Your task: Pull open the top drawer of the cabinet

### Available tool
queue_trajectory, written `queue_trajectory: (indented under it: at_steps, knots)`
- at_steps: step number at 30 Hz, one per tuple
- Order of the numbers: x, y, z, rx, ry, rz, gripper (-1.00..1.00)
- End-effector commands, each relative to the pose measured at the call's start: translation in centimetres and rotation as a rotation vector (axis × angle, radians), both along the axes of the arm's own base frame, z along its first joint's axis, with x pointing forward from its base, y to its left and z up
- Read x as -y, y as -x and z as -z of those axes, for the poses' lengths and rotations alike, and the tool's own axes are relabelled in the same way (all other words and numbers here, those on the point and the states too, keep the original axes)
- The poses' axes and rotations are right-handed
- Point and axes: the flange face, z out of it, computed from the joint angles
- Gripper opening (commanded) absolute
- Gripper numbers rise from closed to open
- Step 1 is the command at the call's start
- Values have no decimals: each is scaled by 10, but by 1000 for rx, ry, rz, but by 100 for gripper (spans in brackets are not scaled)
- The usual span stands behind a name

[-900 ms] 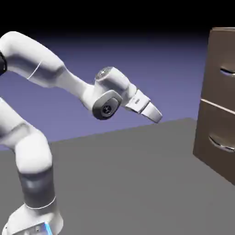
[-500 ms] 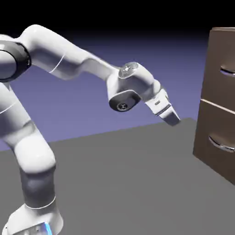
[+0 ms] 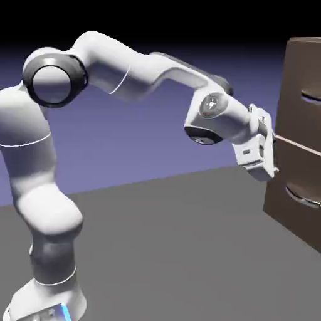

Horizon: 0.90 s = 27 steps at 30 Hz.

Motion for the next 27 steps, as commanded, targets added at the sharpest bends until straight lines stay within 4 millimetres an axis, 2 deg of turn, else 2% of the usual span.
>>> queue_trajectory:
  at_steps: [1,8,15,21,27]
  knots:
    - [2,-5,0,9,-22,19,0]
    - [8,-37,0,84,-160,141,0]
    - [0,-68,-5,185,-278,235,0]
    - [-21,-96,-16,289,-370,284,0]
    - [-56,-122,-31,404,-458,299,0]
